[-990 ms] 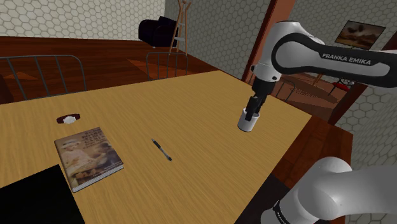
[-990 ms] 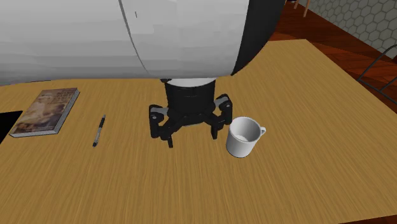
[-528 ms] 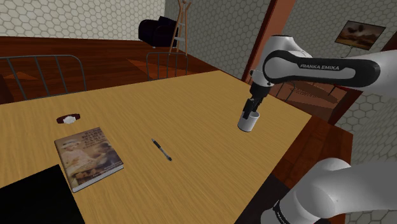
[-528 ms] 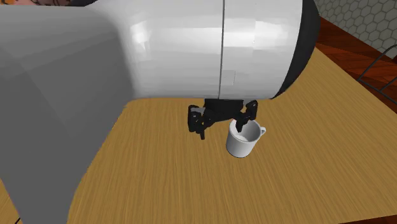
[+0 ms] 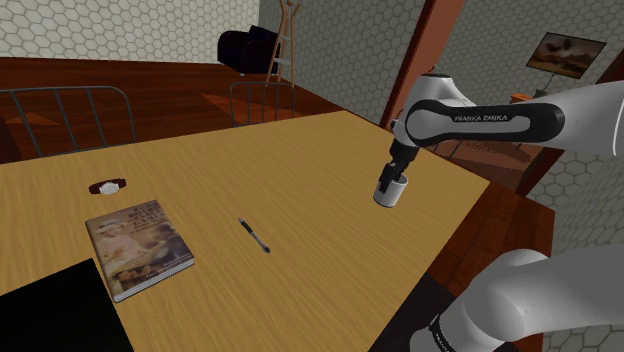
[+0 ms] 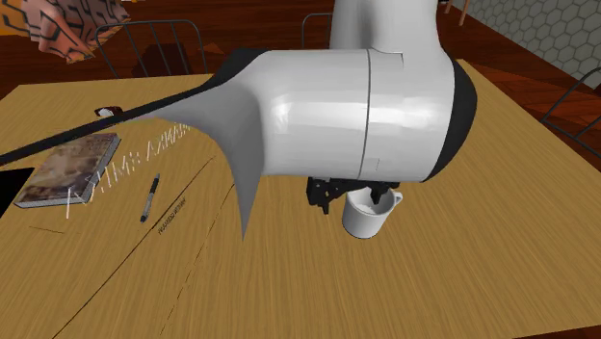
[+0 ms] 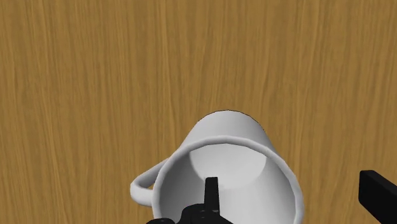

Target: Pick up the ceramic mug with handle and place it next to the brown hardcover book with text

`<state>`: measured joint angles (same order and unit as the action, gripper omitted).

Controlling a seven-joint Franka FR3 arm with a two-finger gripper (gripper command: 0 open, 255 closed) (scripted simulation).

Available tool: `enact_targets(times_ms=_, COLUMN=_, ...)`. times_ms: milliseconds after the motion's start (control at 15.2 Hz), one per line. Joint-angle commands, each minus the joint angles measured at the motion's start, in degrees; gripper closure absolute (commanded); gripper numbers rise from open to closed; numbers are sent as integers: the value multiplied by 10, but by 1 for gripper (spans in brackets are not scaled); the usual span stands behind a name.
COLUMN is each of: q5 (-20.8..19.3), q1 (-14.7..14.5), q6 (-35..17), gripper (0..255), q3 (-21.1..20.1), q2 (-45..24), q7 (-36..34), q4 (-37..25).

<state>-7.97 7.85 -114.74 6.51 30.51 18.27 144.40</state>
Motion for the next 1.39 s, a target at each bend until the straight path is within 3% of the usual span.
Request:
enact_targets(times_ms=0, q5=-1, q1=0, q6=-17, gripper=0, q3=2, q2=-7, q7=0, q4=9)
enact_targets(times_ms=594, q5=-2, q1=1, q6=-22, gripper=0, q3=2, q2=-9, q7=0, q4=13)
enact_targets(times_ms=660, q5=-2, q1=1, q6=-22, gripper=255, q3=2, q2=-9, q7=0, q4=13)
enact_targets(times_ms=1320, q5=-1, q1=0, q6=-14, gripper=255, q3=2, q2=-6, q7=0, q4=7)
